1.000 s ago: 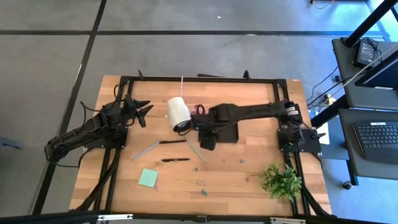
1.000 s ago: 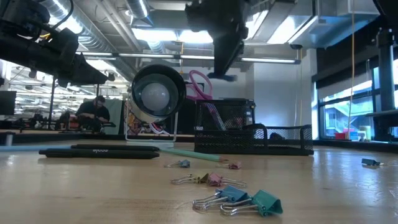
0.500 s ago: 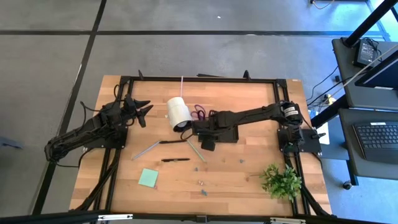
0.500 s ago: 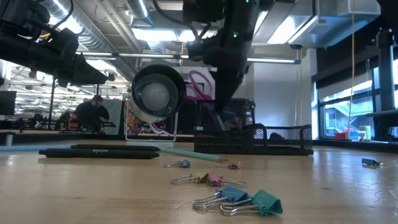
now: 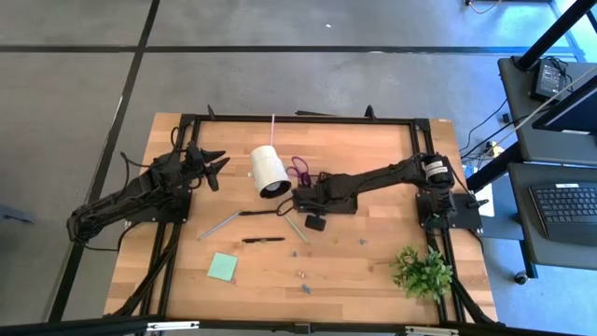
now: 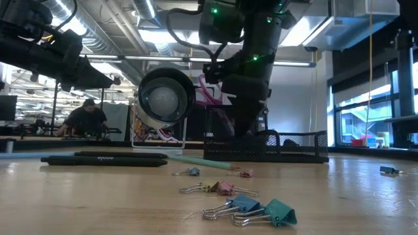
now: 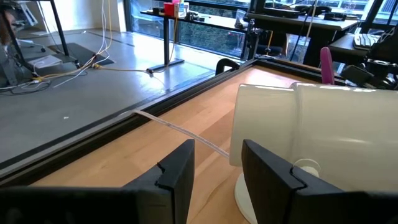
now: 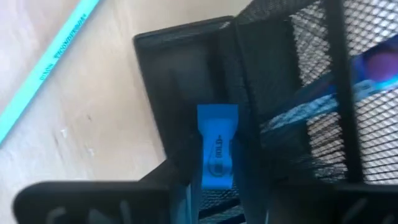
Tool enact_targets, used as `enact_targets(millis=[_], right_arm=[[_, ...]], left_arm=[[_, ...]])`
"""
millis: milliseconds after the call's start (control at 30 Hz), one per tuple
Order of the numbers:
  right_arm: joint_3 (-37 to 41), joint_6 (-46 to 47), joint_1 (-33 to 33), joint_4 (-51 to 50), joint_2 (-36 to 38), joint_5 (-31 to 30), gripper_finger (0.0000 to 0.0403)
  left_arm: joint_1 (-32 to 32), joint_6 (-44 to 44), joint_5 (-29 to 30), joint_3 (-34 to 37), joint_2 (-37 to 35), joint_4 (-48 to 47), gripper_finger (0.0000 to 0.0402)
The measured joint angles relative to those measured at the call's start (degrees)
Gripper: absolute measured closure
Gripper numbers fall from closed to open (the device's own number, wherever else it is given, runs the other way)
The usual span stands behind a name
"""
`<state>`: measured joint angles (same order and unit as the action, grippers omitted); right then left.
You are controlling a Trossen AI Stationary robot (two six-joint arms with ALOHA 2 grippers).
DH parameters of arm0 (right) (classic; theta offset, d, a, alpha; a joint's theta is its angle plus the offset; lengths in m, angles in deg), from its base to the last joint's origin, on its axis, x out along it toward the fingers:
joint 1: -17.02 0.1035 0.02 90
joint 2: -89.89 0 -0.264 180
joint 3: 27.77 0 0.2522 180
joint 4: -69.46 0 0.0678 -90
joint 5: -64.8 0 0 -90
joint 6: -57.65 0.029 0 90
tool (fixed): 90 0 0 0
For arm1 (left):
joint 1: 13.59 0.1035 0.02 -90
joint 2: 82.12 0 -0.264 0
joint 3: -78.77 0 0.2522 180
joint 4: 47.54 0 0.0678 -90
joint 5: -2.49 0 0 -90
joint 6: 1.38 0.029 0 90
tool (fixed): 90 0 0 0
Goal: Pick and place office supplies into organizer
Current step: Put the blue eraser into the black desk organizer
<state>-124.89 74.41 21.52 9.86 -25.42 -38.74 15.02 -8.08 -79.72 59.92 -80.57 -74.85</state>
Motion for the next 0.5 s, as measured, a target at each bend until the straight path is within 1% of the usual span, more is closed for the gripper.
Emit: enact_targets(millis=[300,500], right_arm=[[0.3,1.48,0.35,-0.1,-0.01,0.04,0.0323],[0.3,2.53,0.35,-0.13,0.0,0.06,0.0309]], left_arm=[[-0.01,-0.02,0.0,0.01,0.01,-0.02,0.0274],[0.01,-0.02,0.0,-0.01,0.01,0.0,0.0274]])
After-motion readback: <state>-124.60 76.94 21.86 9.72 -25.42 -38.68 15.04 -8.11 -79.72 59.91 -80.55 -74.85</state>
